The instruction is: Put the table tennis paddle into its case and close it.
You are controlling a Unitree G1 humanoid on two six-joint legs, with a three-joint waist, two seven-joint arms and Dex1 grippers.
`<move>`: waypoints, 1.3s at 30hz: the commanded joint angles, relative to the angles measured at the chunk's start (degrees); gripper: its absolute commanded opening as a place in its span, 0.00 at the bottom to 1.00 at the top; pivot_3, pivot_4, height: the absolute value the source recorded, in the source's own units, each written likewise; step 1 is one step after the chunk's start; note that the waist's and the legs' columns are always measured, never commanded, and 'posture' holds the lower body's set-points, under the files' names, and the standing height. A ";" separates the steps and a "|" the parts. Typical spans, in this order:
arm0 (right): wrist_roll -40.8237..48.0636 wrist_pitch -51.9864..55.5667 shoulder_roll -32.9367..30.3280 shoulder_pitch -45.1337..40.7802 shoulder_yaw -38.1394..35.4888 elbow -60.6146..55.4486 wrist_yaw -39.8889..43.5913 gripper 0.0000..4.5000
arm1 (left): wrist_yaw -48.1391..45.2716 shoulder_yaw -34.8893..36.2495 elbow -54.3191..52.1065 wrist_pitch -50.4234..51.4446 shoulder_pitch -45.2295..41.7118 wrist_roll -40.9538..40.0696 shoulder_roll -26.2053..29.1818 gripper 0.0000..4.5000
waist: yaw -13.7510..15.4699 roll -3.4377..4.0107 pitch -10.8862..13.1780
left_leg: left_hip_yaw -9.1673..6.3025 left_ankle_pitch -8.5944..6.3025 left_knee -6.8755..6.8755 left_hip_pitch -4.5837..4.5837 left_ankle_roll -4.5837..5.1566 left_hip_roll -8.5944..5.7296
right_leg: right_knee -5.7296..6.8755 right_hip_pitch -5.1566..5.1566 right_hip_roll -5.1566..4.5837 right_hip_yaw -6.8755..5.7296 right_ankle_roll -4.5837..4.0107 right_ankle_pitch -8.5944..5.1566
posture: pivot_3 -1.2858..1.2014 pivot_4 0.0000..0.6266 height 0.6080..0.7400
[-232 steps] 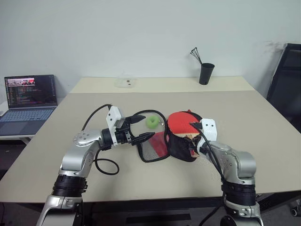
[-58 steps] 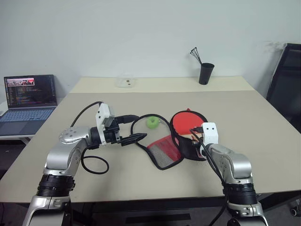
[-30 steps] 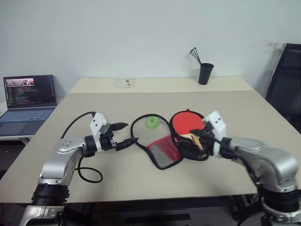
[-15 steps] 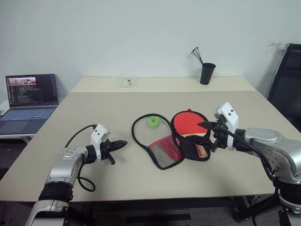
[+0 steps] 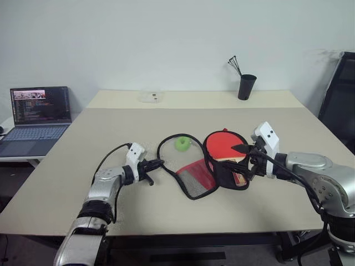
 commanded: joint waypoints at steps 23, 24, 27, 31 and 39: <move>4.10 -0.40 -3.10 3.53 -4.20 -3.39 -0.71 1.00 | -0.70 -0.14 -15.71 4.70 0.27 0.46 4.49 0.00 | -0.44 -0.05 0.03 | 0.01 0.00 -0.01 0.06 0.01 0.05 | 0.03 0.00 0.06 0.05 0.00 0.00 | 0.52 0.24 1.00; 4.27 -0.41 -3.15 3.51 -4.14 -3.29 -0.69 1.00 | 0.45 -0.24 -14.71 4.32 0.40 1.47 5.10 0.00 | -0.30 -0.05 0.03 | 0.01 0.00 -0.01 0.05 0.01 0.04 | 0.02 0.00 0.05 0.04 0.00 0.00 | 0.52 0.24 1.00; 4.56 -0.64 -3.21 3.32 -3.78 -2.88 -0.85 1.00 | 4.34 -0.43 -11.00 3.55 -0.48 4.25 5.83 0.00 | 0.11 -0.06 0.03 | -0.02 0.00 0.00 0.04 0.01 0.04 | 0.02 0.00 0.04 0.03 0.00 0.00 | 0.52 0.24 1.00; 4.84 -0.74 -2.91 2.85 -3.21 -2.54 -1.05 1.00 | 7.01 -1.23 -6.32 3.69 -2.35 6.68 5.20 0.00 | 0.21 -0.07 0.04 | -0.03 0.00 0.01 -0.01 0.00 0.02 | -0.01 0.01 0.02 0.03 0.00 0.00 | 0.52 0.24 1.00; 5.81 -0.49 -2.75 3.13 -2.92 -3.12 -1.46 1.00 | 12.14 -1.77 7.49 -1.16 -9.26 9.60 0.71 0.00 | 0.15 -0.08 0.04 | -0.01 0.00 0.01 -0.01 0.01 0.00 | 0.00 0.01 0.01 -0.01 0.00 0.00 | 0.52 0.24 1.00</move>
